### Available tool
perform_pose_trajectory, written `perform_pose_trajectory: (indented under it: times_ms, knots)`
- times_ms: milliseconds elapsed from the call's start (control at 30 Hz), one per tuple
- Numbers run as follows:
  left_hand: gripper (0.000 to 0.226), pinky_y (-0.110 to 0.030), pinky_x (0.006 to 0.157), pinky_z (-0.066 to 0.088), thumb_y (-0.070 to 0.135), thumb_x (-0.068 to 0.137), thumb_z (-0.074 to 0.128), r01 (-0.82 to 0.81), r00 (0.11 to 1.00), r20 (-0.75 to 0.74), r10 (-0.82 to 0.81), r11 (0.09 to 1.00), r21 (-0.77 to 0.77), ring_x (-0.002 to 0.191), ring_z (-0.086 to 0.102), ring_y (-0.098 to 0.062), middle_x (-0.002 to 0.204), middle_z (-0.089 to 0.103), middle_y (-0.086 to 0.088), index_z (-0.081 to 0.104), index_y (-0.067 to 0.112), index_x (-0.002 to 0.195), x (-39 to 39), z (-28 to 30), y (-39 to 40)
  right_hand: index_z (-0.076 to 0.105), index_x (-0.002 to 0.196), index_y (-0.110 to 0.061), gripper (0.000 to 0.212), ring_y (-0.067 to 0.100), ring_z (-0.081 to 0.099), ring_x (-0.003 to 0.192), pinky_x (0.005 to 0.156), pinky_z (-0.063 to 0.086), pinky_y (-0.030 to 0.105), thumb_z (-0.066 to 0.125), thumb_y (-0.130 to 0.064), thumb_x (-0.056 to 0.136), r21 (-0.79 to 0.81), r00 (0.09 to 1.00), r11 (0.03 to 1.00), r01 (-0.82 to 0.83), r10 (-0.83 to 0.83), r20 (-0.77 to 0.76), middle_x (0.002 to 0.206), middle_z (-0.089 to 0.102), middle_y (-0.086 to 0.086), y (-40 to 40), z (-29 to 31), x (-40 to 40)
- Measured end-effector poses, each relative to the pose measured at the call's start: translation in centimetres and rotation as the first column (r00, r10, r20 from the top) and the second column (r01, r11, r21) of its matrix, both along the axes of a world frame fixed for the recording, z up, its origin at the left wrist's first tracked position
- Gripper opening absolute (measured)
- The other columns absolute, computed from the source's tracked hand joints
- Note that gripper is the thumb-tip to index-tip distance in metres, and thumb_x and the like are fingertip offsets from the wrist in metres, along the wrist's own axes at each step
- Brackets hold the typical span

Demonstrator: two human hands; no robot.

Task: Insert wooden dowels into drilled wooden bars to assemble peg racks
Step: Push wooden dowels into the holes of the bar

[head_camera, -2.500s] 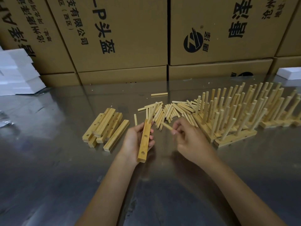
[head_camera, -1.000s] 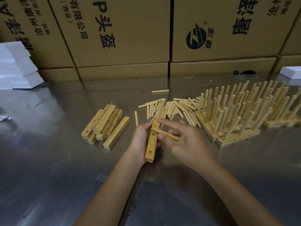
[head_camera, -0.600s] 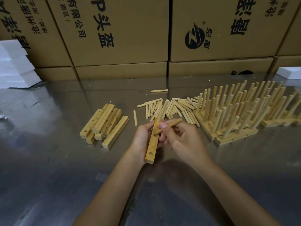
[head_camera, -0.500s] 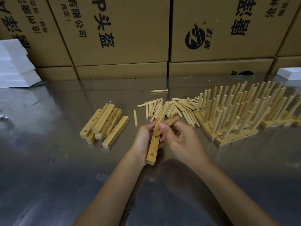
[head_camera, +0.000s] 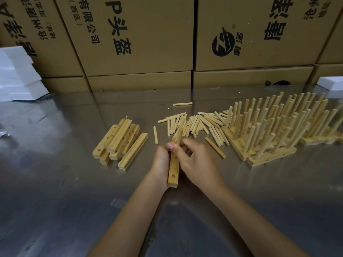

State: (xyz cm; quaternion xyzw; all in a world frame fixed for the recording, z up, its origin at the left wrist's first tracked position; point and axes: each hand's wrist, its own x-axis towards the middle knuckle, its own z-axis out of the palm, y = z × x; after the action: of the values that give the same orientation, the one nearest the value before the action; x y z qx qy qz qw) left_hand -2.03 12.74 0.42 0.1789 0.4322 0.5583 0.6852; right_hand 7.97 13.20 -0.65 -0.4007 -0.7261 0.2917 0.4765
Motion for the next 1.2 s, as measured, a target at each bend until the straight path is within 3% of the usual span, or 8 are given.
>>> perform_pose_trajectory:
  times_ms: [233,300,433,533,667,800,967,1200]
  knots:
    - [0.035,-0.019,0.04,0.041,0.019,0.102,0.036,-0.087,0.995,0.059,0.086,0.996,0.008,0.043,0.051,-0.015,0.064,0.055,-0.008,0.067,0.005,0.099,-0.6,-0.3,1.0,0.061,0.094,-0.029,0.017,0.0,0.054,0.062,0.057,0.041,0.013,0.07,-0.041,0.086,0.005,0.99,0.991,0.132,-0.132,-0.052,0.068,0.056,-0.008,0.9,0.0,2.4]
    - [0.033,-0.02,0.039,0.034,0.016,0.103,0.033,-0.115,0.989,0.098,0.113,0.993,0.014,0.046,0.04,-0.011,0.066,0.048,-0.004,0.063,0.003,0.108,-0.9,-0.4,1.5,0.062,0.096,-0.023,0.01,0.006,0.056,0.08,0.067,0.041,0.022,0.066,-0.03,0.089,0.124,0.929,0.94,0.318,-0.335,0.156,0.081,0.057,-0.012,1.7,-0.1,4.3]
    - [0.035,-0.021,0.039,0.035,0.018,0.103,0.036,-0.111,0.989,0.1,0.111,0.994,-0.003,0.048,0.042,-0.011,0.067,0.051,-0.004,0.065,0.002,0.113,-1.3,-0.8,1.8,0.061,0.111,-0.012,0.023,0.023,0.048,0.112,0.082,0.046,0.035,0.059,-0.026,0.093,0.203,0.565,0.833,0.514,-0.507,0.651,0.115,0.052,0.005,2.5,-0.4,7.0]
    - [0.036,-0.021,0.04,0.036,0.019,0.103,0.037,-0.102,0.991,0.091,0.102,0.995,0.002,0.049,0.042,-0.011,0.068,0.052,-0.003,0.066,0.002,0.116,-1.4,-0.9,1.7,0.065,0.102,-0.009,0.017,0.026,0.049,0.113,0.082,0.048,0.037,0.059,-0.021,0.092,0.14,0.545,0.843,0.52,-0.453,0.706,0.114,0.054,0.008,2.0,-0.1,6.5]
    - [0.036,-0.021,0.039,0.034,0.017,0.103,0.036,-0.122,0.987,0.102,0.122,0.992,-0.007,0.048,0.041,-0.011,0.068,0.051,-0.004,0.064,0.001,0.118,-1.4,-0.6,1.8,0.059,0.083,-0.022,0.006,0.012,0.056,0.069,0.052,0.035,0.025,0.061,-0.024,0.088,0.101,0.728,0.887,0.45,-0.43,0.534,0.075,0.06,-0.007,1.1,0.8,5.5]
    - [0.037,-0.02,0.041,0.034,0.018,0.103,0.034,-0.146,0.982,0.122,0.145,0.989,0.004,0.048,0.041,-0.011,0.068,0.05,-0.003,0.063,0.001,0.118,-1.8,-0.5,1.8,0.067,0.082,-0.024,0.006,0.013,0.064,0.07,0.067,0.049,0.032,0.069,-0.019,0.085,-0.277,0.971,0.934,0.226,-0.237,-0.007,0.07,0.069,-0.003,0.9,2.1,5.4]
    - [0.036,-0.021,0.043,0.038,0.02,0.104,0.034,-0.142,0.987,0.07,0.142,0.99,-0.005,0.05,0.043,-0.011,0.068,0.051,-0.002,0.066,0.004,0.111,-2.2,-0.5,1.8,0.07,0.091,-0.021,0.004,0.002,0.06,0.063,0.061,0.046,0.018,0.068,-0.023,0.092,-0.212,0.941,0.975,-0.066,-0.01,-0.339,0.071,0.07,-0.002,-0.6,3.4,4.7]
    - [0.035,-0.037,0.084,0.048,0.022,0.101,0.042,-0.157,0.987,-0.04,0.156,0.988,-0.008,0.079,0.057,-0.026,0.085,0.064,-0.013,0.069,0.005,0.116,-1.6,0.0,1.2,0.063,0.092,-0.016,0.005,0.013,0.063,0.064,0.058,0.049,0.024,0.063,-0.013,0.096,0.021,0.939,0.979,-0.201,0.198,-0.281,0.073,0.068,0.003,-2.5,2.6,1.9]
